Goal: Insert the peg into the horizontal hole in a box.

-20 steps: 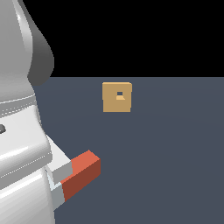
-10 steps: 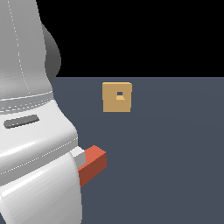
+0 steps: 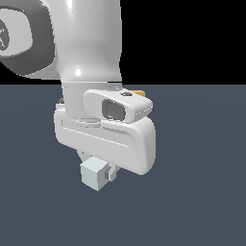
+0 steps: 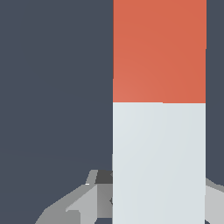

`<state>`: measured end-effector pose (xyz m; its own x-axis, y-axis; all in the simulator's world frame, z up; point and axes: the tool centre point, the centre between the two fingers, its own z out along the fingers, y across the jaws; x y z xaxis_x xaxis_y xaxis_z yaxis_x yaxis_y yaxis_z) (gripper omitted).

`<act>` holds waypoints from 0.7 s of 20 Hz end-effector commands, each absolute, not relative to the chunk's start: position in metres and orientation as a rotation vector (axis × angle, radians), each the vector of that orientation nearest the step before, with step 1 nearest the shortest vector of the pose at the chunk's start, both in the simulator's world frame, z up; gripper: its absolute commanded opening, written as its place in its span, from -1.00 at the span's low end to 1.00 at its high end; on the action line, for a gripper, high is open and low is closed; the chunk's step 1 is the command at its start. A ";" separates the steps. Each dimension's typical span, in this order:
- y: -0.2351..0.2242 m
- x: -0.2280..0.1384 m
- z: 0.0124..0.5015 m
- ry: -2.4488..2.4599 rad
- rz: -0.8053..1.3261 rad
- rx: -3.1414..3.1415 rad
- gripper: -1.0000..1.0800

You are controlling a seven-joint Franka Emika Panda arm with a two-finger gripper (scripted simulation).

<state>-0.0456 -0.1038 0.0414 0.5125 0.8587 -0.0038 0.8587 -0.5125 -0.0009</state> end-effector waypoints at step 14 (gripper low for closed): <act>0.103 0.044 0.083 2.109 -0.001 2.326 -1.00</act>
